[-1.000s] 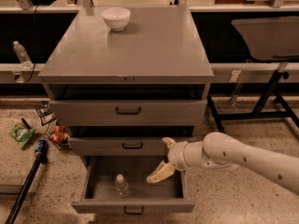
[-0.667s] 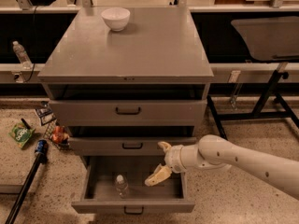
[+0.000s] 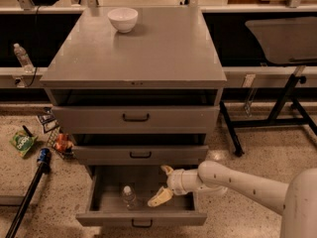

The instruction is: Pick water bottle from bottom drawer and place on counter

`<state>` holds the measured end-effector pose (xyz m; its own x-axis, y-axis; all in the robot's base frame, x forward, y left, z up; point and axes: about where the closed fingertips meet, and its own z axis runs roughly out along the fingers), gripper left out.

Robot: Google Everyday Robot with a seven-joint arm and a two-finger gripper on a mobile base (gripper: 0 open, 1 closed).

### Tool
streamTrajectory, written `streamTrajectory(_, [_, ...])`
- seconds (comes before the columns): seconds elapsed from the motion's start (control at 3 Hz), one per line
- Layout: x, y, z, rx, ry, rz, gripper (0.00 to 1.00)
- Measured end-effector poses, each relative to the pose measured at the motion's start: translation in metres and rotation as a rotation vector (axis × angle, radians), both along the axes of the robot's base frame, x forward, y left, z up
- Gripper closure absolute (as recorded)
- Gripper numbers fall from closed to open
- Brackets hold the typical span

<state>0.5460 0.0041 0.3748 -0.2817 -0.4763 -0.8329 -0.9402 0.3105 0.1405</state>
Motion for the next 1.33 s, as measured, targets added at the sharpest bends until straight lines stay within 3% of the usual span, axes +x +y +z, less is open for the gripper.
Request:
streamTrajectory(0.67, [0.008, 0.034, -0.085, 0.026, 0.007, 0.018, 0.0])
streamTrajectory(1.33, [0.019, 0.069, -0.126, 0.036, -0.027, 0.023, 0.0])
